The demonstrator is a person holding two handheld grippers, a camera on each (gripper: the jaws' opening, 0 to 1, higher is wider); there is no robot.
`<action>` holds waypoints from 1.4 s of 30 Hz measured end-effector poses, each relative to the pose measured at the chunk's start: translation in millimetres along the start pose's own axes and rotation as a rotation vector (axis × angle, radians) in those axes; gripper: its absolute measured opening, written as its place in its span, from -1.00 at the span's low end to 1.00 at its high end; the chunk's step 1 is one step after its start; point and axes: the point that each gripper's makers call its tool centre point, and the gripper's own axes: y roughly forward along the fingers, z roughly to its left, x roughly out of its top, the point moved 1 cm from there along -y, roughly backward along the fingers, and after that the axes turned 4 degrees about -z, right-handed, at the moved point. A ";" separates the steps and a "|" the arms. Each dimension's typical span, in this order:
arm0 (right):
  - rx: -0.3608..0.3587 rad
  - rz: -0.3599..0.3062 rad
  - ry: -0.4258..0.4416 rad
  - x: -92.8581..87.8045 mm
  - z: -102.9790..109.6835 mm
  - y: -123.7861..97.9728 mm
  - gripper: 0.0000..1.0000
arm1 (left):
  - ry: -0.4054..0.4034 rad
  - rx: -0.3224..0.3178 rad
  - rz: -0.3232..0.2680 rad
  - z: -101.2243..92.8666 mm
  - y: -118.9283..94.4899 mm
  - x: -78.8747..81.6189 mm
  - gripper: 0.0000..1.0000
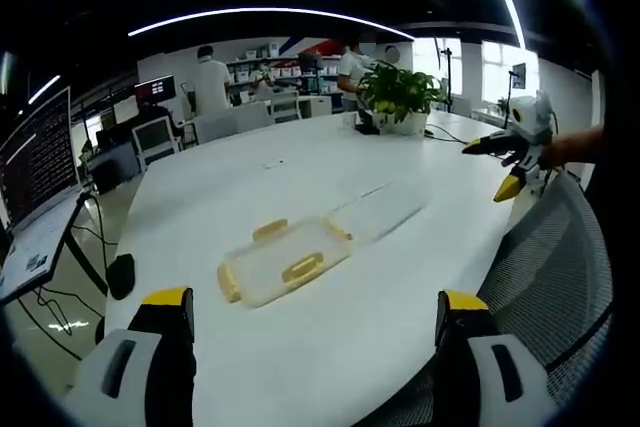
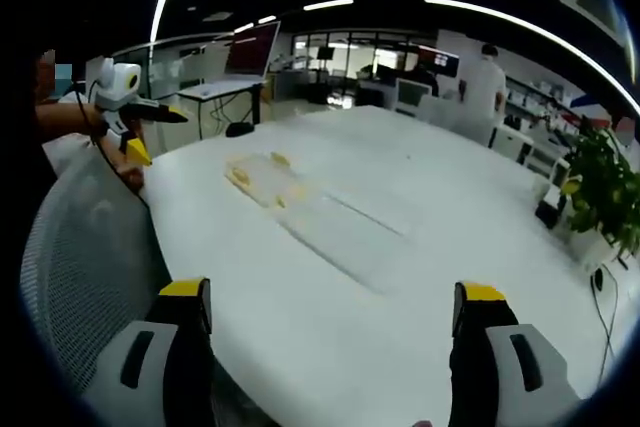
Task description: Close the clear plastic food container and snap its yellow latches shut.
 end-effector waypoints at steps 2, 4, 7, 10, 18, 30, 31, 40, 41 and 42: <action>-0.001 0.001 -0.003 -0.1 -0.4 -0.4 0.97 | 0.002 -0.001 0.000 -0.2 0.1 0.3 0.96; -0.001 0.001 -0.002 0.2 -0.5 -0.8 0.97 | 0.003 -0.001 0.001 -0.2 0.3 0.3 0.96; 0.000 0.003 -0.004 0.2 -0.4 -1.4 0.97 | 0.005 -0.004 0.001 0.0 1.1 1.4 0.96; 0.004 0.007 -0.008 0.4 -0.2 -1.4 0.97 | 0.006 -0.005 -0.001 0.2 2.0 2.5 0.96; 0.005 0.008 -0.011 1.9 -1.3 -1.5 0.97 | 0.007 -0.009 0.004 0.3 2.4 1.4 0.96; 0.011 0.011 -0.014 2.2 -0.7 0.4 0.98 | -0.002 -0.003 -0.003 2.7 1.5 1.9 0.96; 0.010 0.011 -0.014 2.3 -0.7 0.5 0.98 | -0.001 -0.004 -0.003 2.7 1.5 1.8 0.96; 0.012 0.012 -0.011 3.1 0.3 1.7 0.98 | -0.005 -0.007 -0.003 1.5 0.6 0.7 0.97; 0.012 0.012 -0.012 3.1 0.4 1.8 0.97 | -0.006 -0.007 -0.003 1.4 0.5 0.7 0.97; 0.012 0.013 -0.011 3.0 0.4 1.8 0.98 | -0.008 -0.008 -0.005 1.1 0.4 0.8 0.97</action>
